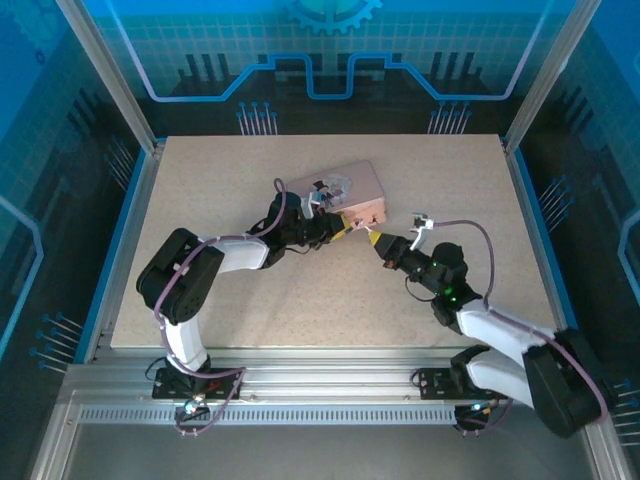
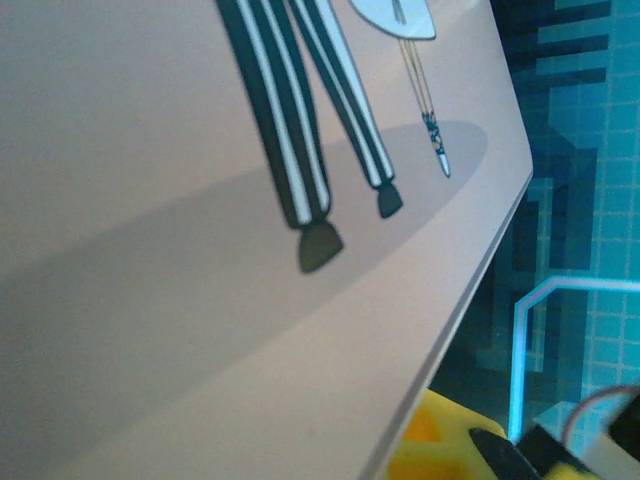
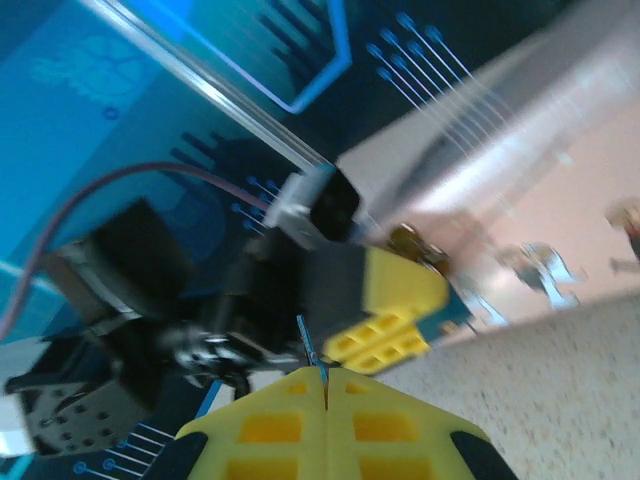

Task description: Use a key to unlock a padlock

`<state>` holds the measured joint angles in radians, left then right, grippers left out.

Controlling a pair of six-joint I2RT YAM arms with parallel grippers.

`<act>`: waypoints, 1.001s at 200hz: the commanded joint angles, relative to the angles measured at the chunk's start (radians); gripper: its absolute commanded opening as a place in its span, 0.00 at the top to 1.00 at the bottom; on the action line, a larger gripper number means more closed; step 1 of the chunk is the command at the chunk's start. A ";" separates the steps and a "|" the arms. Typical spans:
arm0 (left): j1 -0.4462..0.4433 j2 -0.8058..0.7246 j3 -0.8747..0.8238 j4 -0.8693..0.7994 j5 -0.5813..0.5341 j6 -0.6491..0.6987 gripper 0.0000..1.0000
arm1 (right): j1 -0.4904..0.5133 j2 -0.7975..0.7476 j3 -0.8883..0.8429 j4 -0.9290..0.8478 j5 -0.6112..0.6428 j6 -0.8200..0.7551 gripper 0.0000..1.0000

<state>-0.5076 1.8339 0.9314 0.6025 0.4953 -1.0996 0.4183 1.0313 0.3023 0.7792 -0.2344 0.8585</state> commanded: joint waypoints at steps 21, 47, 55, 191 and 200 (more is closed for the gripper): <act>0.003 -0.001 -0.013 0.074 0.062 -0.022 0.92 | 0.005 -0.225 0.013 -0.207 0.031 -0.220 1.00; 0.004 -0.001 -0.007 0.072 0.066 -0.021 0.92 | 0.004 -0.257 0.009 -0.224 0.024 -0.230 1.00; 0.002 -0.002 -0.006 0.070 0.066 -0.022 0.92 | 0.004 -0.257 0.007 -0.218 0.020 -0.228 1.00; 0.003 0.011 0.002 -0.126 0.052 0.084 0.90 | 0.083 -0.108 0.104 -0.427 0.217 -0.425 1.00; 0.003 0.009 0.007 -0.185 0.036 0.121 0.90 | 0.083 -0.118 0.103 -0.437 0.223 -0.427 1.00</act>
<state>-0.5076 1.8339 0.9264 0.5442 0.5030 -1.0466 0.4908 0.9413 0.3763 0.3985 -0.0631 0.4793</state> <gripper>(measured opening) 0.113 0.064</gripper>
